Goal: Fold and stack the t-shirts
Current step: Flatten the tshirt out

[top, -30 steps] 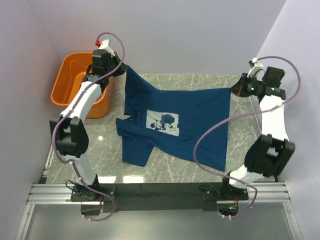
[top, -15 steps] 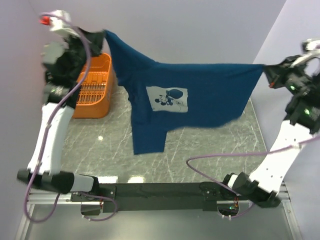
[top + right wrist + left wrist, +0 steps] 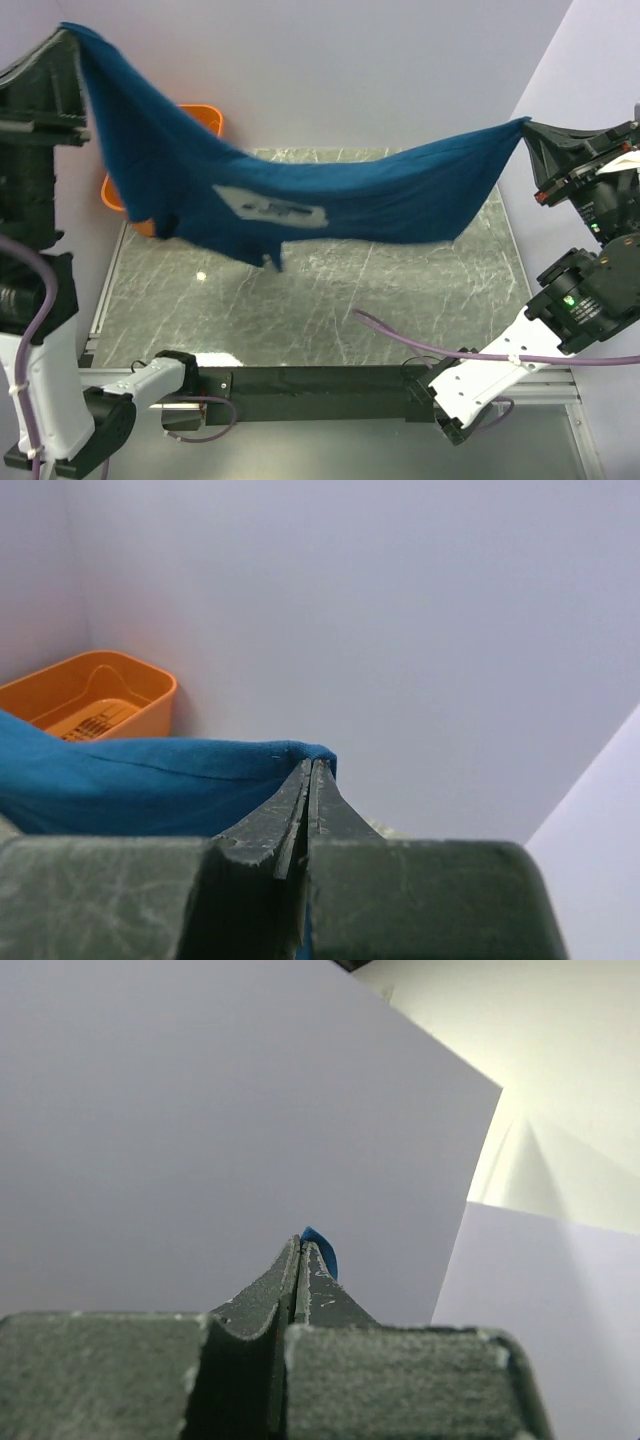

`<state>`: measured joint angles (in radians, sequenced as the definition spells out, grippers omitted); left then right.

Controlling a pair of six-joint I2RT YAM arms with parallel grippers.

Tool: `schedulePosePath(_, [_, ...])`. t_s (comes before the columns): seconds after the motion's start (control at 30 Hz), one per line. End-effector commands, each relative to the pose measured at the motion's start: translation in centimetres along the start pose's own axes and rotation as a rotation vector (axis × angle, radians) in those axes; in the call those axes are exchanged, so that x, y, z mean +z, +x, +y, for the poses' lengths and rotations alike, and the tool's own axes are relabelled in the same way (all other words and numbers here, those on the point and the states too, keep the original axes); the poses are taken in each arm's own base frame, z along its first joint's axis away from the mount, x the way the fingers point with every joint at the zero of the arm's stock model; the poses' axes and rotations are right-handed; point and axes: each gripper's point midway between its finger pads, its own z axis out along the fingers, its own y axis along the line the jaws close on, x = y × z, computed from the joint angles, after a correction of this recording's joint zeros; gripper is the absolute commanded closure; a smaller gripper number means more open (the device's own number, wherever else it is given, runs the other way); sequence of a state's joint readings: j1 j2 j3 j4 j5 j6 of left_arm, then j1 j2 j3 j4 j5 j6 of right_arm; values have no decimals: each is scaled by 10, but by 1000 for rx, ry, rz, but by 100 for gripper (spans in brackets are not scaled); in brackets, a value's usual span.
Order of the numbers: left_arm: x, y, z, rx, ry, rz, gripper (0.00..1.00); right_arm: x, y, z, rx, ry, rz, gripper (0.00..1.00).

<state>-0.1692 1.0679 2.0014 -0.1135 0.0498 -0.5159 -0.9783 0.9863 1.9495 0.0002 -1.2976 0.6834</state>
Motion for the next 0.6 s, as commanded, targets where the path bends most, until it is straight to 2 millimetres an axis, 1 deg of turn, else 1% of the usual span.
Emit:
schedulePosePath(0.0, [-2,-18,-4,2,-6,-51,99,3,-12,4,46,-27,4,100])
schedulePosePath(0.03, [-3,-23,-8,-5,-1,-61,99,3,-16,8,38,-26,-2,100])
schedulePosePath(0.1, [-5,-25,-11,-2,7,-60,99,3,-23,11,28,-20,-11,100])
schedulePosePath(0.13, [-6,-24,-11,0,10,-55,99,4,-23,9,31,-14,-15,100])
schedulePosePath(0.17, [-5,-24,-6,0,-16,-61,99,4,-25,7,29,-4,-25,100])
schedulePosePath(0.2, [-5,-21,-3,9,-24,-55,99,4,-25,4,33,6,-28,100])
schedulePosePath(0.23, [-4,-9,3,8,-41,-30,99,4,-21,-3,46,18,-26,100])
schedulePosePath(0.3, [-1,9,14,8,-70,2,99,4,-13,-13,67,36,-27,100])
schedulePosePath(0.33, [1,35,26,7,-93,50,99,3,0,-23,83,53,-17,100])
schedulePosePath(0.4, [4,66,39,-12,-117,108,100,1,16,-36,95,79,-6,100])
schedulePosePath(0.43, [7,101,54,-19,-142,175,100,-2,36,-48,108,99,12,100])
schedulePosePath(0.47, [9,117,59,-27,-142,196,100,-3,49,-55,122,111,23,100])
schedulePosePath(0.5, [11,137,64,-43,-141,234,100,-2,62,-59,139,106,35,100])
schedulePosePath(0.53, [11,175,81,-52,-168,299,100,-2,83,-78,93,139,51,100])
schedulePosePath(0.57, [13,193,86,-63,-164,321,100,3,112,-78,196,118,100,100])
